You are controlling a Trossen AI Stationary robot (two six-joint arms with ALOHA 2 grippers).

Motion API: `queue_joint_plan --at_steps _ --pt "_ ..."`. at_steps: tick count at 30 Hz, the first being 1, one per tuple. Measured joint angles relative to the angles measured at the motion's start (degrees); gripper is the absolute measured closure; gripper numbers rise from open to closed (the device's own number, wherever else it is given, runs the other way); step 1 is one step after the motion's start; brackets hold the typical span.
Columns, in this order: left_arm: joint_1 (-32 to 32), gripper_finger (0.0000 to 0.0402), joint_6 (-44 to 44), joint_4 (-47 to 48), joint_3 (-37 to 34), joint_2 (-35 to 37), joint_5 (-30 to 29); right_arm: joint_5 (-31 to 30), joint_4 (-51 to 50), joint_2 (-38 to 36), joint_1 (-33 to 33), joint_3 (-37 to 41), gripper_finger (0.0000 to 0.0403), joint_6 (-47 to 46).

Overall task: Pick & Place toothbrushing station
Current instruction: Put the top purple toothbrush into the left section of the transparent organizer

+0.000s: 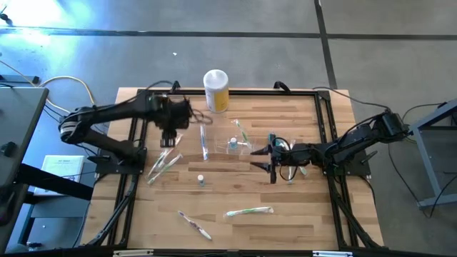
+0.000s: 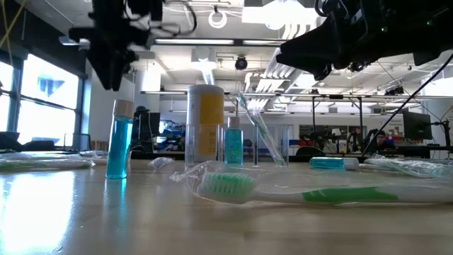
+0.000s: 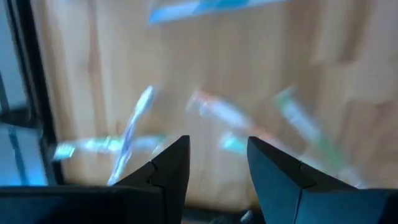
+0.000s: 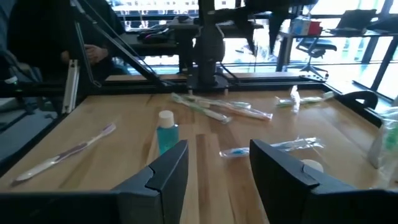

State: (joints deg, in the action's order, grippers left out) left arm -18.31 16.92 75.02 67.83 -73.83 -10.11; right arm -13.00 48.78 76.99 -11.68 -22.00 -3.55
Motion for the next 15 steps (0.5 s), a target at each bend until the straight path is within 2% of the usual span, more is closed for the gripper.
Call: queue_joint_plan --at_steps 4,10,13,15 --pt "-10.12 0.0248 10.06 1.17 -0.19 -2.01 2.45 0.11 -0.52 0.02 0.00 0.00 0.0240 -0.94" --pt "-23.33 0.0248 22.32 -8.03 -0.13 -2.35 16.56 0.11 -0.62 0.02 0.00 0.00 0.0240 -1.43" --pt "-27.80 0.0248 23.76 -10.89 -0.13 -2.36 21.10 0.11 -0.64 0.02 0.00 0.00 0.0240 -2.47" --pt "-29.70 0.0248 19.50 -12.90 -0.13 -2.35 21.62 0.24 -0.95 0.02 0.00 0.00 0.0240 -2.67"
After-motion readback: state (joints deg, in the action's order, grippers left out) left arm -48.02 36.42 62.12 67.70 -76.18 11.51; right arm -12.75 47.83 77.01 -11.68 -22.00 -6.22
